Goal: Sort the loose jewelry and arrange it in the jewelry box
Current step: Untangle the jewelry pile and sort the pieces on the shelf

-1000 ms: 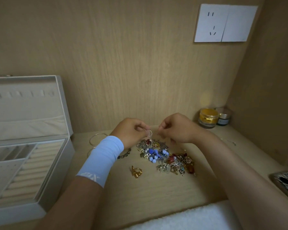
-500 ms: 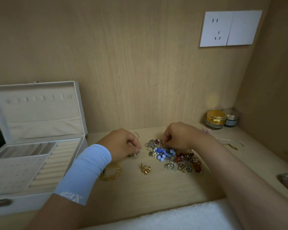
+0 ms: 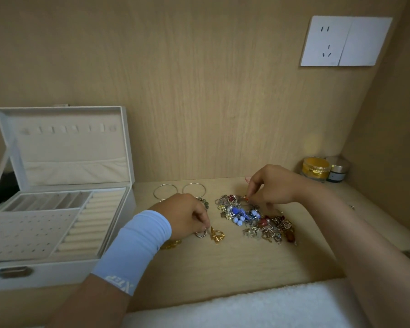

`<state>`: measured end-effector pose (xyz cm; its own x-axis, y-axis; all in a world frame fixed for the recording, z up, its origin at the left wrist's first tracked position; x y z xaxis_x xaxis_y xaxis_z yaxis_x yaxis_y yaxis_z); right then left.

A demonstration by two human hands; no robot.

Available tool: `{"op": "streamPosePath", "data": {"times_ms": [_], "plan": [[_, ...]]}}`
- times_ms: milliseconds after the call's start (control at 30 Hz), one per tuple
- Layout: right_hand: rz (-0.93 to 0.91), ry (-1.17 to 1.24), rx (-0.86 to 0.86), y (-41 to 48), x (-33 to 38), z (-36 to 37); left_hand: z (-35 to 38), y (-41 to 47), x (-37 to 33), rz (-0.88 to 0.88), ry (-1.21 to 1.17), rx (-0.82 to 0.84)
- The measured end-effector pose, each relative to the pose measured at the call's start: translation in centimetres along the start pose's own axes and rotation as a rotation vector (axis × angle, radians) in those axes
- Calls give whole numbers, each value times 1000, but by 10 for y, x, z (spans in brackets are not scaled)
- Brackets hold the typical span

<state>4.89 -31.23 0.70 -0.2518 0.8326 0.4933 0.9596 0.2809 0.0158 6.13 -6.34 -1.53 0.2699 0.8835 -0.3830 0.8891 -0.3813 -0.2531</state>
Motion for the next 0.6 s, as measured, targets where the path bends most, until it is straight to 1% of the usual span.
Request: {"op": "streamPosePath", "data": {"times_ms": [100,200,367,433,500,600], "plan": [[12,20,-9,0,-5,1,-2,-2,-3,23,-18,-9],[17,28,23,2,-10,6,-1,-5,-11,41,-33,-2],[-11,-11,21,2,-10,5,8,-9,-22,126,-7,78],[-13,10,18,-1,-5,-2,9,-8,-22,134,-40,87],[-52,75,1,-4,3,-9,6,-5,-21,133,-124,16],[-155,280,2,-7,20,-13,3,2,-21,185,-317,-192]]}}
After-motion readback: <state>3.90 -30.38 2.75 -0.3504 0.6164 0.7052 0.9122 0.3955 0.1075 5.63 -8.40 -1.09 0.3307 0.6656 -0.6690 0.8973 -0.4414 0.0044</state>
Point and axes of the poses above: each hand's wrist, its own y-axis towards the middle knuckle, its own z-axis out of the palm, x = y × z, the point moved 1 cm from there along y, towards the middle knuckle, and after that the axes turned 15 degrees about -z, right-handed, at the moved point
